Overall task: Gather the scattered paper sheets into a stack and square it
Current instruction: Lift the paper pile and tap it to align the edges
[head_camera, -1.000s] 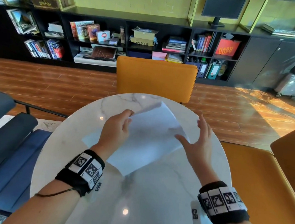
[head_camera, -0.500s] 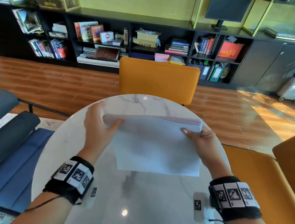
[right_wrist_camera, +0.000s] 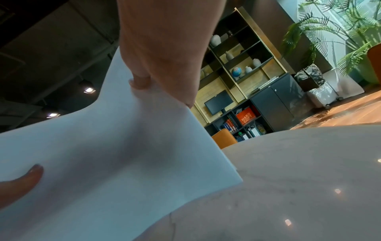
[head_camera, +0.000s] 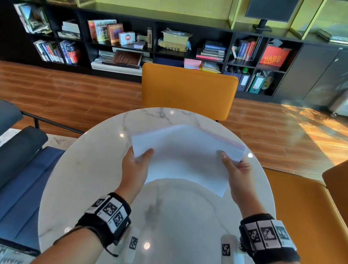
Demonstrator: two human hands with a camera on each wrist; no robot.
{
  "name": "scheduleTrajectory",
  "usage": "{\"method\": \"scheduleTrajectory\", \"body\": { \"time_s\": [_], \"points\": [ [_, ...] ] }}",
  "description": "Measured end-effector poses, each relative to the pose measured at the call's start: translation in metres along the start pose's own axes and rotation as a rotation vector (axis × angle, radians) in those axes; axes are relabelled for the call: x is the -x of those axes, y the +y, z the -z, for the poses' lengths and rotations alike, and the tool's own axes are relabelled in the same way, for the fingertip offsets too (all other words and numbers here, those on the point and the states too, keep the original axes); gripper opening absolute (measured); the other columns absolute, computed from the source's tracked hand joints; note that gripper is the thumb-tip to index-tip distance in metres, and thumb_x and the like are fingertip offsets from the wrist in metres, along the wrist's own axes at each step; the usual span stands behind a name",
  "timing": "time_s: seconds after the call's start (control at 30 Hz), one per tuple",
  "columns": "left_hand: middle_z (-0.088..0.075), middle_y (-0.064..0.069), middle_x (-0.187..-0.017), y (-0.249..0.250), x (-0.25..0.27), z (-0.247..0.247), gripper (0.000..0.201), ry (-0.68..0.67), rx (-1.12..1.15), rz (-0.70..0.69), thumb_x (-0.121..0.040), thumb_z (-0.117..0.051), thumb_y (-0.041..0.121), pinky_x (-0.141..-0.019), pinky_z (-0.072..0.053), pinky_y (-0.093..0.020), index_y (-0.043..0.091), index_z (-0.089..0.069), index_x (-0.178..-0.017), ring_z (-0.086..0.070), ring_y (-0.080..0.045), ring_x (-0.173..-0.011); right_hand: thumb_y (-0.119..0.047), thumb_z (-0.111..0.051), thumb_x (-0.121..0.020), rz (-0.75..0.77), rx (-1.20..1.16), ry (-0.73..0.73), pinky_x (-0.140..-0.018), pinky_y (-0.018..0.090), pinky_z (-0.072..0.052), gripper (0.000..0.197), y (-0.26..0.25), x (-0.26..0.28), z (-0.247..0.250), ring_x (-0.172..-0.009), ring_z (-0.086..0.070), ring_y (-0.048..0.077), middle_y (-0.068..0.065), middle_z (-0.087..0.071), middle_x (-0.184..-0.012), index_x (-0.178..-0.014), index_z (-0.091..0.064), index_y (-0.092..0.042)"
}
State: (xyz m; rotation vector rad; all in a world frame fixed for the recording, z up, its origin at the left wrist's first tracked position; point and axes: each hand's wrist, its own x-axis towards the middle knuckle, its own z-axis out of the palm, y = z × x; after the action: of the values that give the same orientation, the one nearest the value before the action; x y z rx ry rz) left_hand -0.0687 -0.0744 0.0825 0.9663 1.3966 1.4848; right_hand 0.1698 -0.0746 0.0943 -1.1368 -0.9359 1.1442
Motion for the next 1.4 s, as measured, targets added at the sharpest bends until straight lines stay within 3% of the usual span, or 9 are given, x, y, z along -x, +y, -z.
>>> {"method": "scheduleTrajectory", "body": {
  "time_s": [0.2,0.37,0.57,0.77,0.9,1.07,1.2,1.33,1.4],
  "points": [
    [-0.068,0.006,-0.106,-0.021,0.007,-0.009,0.023,0.061,-0.015,-0.019,-0.09,-0.061,0.014,-0.091,-0.05,-0.028,0.021,-0.06,-0.111,-0.066,-0.003,-0.096,-0.016,-0.066,-0.086,0.008,0.025,0.105,-0.084,0.035,-0.055,0.012,0.026,0.007,-0.003,-0.09,-0.07,0.019,-0.005,-0.077,-0.087,-0.09,-0.074,-0.023],
    [-0.064,-0.002,-0.122,-0.056,0.014,-0.001,0.039,-0.034,-0.111,0.121,-0.092,-0.057,0.022,-0.104,-0.045,-0.04,0.013,-0.05,-0.13,-0.06,-0.019,-0.116,-0.021,-0.074,-0.075,-0.084,0.135,0.106,-0.088,0.04,-0.055,0.042,0.061,0.019,0.004,-0.102,-0.069,0.023,0.006,-0.073,-0.107,-0.116,-0.063,-0.018],
    [-0.065,0.011,-0.109,-0.055,0.01,0.003,0.027,-0.032,-0.095,0.104,-0.095,-0.052,0.015,-0.079,-0.048,-0.016,0.023,-0.053,-0.121,-0.063,-0.005,-0.101,-0.012,-0.069,-0.083,-0.147,0.206,0.188,-0.088,0.05,-0.052,0.008,0.069,0.013,0.008,-0.086,-0.064,0.025,0.006,-0.07,-0.088,-0.085,-0.069,-0.02],
    [-0.063,0.016,-0.096,-0.055,0.003,0.012,0.02,-0.015,-0.167,0.06,-0.093,-0.054,0.011,-0.063,-0.048,-0.006,0.022,-0.054,-0.11,-0.063,-0.009,-0.089,-0.007,-0.063,-0.087,-0.174,0.199,0.155,-0.083,0.039,-0.052,0.014,0.075,0.017,0.02,-0.089,-0.065,0.026,0.006,-0.07,-0.093,-0.093,-0.065,-0.019],
    [-0.063,0.016,-0.094,-0.047,0.003,0.013,0.018,0.028,-0.219,0.025,-0.091,-0.056,0.012,-0.075,-0.048,-0.025,0.023,-0.054,-0.106,-0.064,-0.02,-0.095,-0.003,-0.06,-0.088,-0.178,0.216,0.132,-0.076,0.031,-0.052,0.019,0.076,0.017,0.023,-0.085,-0.064,0.02,0.004,-0.068,-0.093,-0.092,-0.062,-0.022],
    [-0.062,0.005,-0.109,0.001,-0.01,0.007,0.029,-0.073,-0.396,-0.171,-0.092,-0.057,0.015,-0.079,-0.043,-0.022,0.014,-0.055,-0.121,-0.06,-0.014,-0.094,-0.006,-0.065,-0.085,-0.142,0.301,0.171,-0.068,0.027,-0.049,0.028,0.062,0.001,0.029,-0.089,-0.06,0.027,0.005,-0.064,-0.093,-0.11,-0.053,-0.011],
    [-0.061,0.005,-0.107,0.041,-0.022,-0.003,0.031,-0.168,-0.58,-0.348,-0.092,-0.058,0.014,-0.074,-0.039,-0.016,0.009,-0.057,-0.122,-0.059,-0.012,-0.093,-0.026,-0.073,-0.08,-0.074,0.484,0.288,-0.096,0.045,-0.048,0.074,0.043,-0.02,0.035,-0.104,-0.052,0.021,0.003,-0.051,-0.116,-0.141,-0.033,-0.018],
    [-0.071,-0.004,-0.109,0.065,-0.03,-0.014,0.026,-0.261,-0.709,-0.595,-0.089,-0.059,0.008,-0.077,-0.041,-0.016,0.008,-0.064,-0.114,-0.061,-0.005,-0.089,-0.03,-0.078,-0.074,0.193,0.563,0.156,-0.101,0.028,-0.037,0.085,-0.002,-0.02,0.017,-0.118,-0.044,0.007,-0.012,-0.042,-0.126,-0.145,-0.031,-0.024],
    [-0.074,-0.009,-0.098,0.072,-0.031,-0.022,0.019,-0.317,-0.751,-0.725,-0.086,-0.061,0.005,-0.075,-0.048,-0.025,0.005,-0.067,-0.104,-0.067,-0.015,-0.087,-0.023,-0.078,-0.075,0.245,0.56,-0.012,-0.097,0.017,-0.037,0.076,-0.029,-0.012,-0.003,-0.112,-0.049,0.003,-0.015,-0.049,-0.122,-0.14,-0.039,-0.026]
  ]
}}
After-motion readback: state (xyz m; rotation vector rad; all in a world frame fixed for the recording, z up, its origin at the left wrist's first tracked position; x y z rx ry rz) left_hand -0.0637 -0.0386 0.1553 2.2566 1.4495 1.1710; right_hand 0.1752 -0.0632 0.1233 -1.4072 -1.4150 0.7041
